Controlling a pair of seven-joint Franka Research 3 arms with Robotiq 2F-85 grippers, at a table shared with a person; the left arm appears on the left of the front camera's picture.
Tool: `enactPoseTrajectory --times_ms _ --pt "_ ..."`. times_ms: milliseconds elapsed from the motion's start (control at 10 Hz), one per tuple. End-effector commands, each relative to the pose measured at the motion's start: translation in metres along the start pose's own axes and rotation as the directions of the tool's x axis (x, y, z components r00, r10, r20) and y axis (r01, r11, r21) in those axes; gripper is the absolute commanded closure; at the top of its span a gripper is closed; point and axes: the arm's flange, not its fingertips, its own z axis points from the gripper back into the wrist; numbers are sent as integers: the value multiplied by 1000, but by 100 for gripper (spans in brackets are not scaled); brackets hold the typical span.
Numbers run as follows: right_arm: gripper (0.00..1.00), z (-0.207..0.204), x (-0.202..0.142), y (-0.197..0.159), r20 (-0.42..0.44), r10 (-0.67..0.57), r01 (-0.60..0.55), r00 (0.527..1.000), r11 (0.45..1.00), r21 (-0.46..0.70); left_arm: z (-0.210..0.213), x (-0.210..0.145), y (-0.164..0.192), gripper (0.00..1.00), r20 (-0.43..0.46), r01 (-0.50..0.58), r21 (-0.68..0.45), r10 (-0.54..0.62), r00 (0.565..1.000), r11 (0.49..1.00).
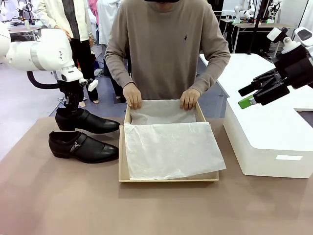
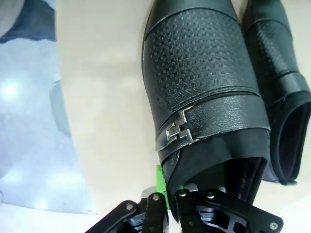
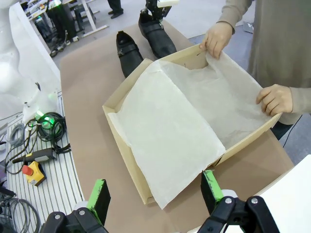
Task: Pack the shoes into the box.
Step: Place one shoe of the Shoes into the Shoes Box.
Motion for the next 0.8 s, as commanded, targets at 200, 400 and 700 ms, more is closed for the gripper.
enactPoseTrajectory --times_ms 200,400,700 --pt "0 -1 3 -3 30 23 -23 999 1000 12 51 -15 2 100 -24 -68 65 69 997 996" --pt "0 -1 3 -3 30 23 -23 999 1000 12 75 -11 -6 100 -25 -122 77 124 992 990" --pt "0 -1 3 -3 30 23 -23 999 1000 12 104 -5 -16 100 -34 -145 109 149 988 983"
